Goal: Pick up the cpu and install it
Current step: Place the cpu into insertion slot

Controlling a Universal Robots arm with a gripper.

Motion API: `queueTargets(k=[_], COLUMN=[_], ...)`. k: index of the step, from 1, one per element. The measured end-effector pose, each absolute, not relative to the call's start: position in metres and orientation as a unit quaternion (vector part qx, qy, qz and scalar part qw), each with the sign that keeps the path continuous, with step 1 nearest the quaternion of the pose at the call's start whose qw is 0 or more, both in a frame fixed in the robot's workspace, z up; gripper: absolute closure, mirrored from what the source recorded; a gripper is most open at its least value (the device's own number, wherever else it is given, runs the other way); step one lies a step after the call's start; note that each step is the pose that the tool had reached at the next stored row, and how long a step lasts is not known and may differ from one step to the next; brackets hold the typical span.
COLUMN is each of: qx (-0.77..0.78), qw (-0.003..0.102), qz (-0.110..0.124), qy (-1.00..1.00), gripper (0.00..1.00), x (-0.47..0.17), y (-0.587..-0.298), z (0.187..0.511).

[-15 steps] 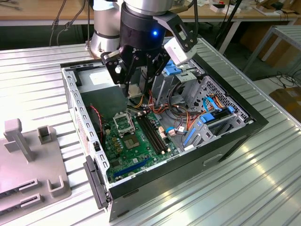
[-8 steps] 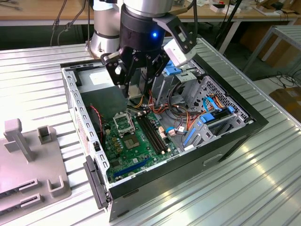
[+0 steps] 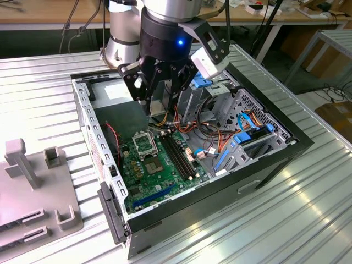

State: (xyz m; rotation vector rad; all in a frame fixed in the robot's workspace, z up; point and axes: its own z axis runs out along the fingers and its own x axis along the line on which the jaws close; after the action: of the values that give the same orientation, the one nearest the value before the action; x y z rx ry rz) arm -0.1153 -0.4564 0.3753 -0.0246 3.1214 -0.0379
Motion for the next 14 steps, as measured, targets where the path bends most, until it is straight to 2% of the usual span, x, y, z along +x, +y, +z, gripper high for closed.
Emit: queueTargets(k=[14], qx=[-0.008], qw=[0.010], qz=[-0.012], qy=[1.000], gripper=[0.53], x=[-0.1153], y=[-0.4564], z=[0.3712])
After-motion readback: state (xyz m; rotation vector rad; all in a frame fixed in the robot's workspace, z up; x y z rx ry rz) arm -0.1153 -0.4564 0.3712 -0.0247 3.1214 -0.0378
